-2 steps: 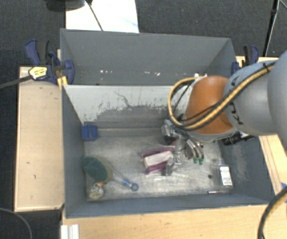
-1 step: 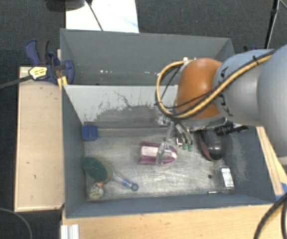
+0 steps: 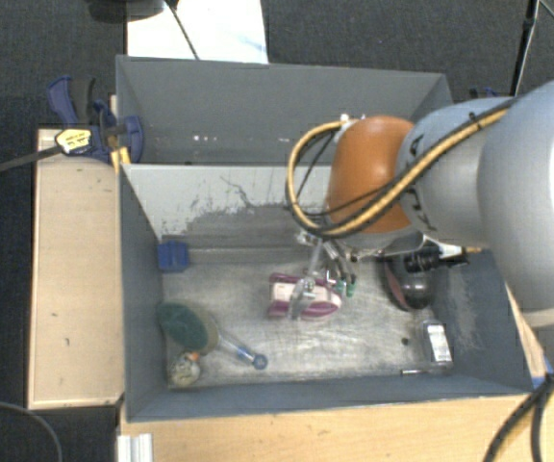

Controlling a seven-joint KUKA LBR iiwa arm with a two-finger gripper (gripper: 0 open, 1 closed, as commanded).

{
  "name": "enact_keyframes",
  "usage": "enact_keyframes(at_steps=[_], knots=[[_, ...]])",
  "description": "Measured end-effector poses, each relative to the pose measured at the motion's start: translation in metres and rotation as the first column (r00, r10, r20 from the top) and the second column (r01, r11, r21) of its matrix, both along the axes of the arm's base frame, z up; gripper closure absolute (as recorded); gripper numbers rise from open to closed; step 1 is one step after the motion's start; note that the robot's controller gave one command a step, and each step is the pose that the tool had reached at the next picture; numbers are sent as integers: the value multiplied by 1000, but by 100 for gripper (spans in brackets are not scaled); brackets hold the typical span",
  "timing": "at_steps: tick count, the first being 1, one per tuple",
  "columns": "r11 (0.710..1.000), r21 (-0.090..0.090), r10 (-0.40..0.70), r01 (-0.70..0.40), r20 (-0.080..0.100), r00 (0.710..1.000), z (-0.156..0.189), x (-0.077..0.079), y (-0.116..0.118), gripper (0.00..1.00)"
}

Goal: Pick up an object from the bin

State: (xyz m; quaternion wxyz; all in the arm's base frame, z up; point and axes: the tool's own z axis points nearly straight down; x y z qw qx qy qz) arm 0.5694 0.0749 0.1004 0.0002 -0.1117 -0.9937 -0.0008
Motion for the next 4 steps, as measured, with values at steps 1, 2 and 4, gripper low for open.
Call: enact_keyframes(at_steps=[1,2,4], knots=[[1000,1,-31,31,-1,1000,-27,2,-11,0],[1000,0,-23,23,2,1000,-26,3,-10,0],[1000,0,-11,11,6,1000,25,4,-10,100]])
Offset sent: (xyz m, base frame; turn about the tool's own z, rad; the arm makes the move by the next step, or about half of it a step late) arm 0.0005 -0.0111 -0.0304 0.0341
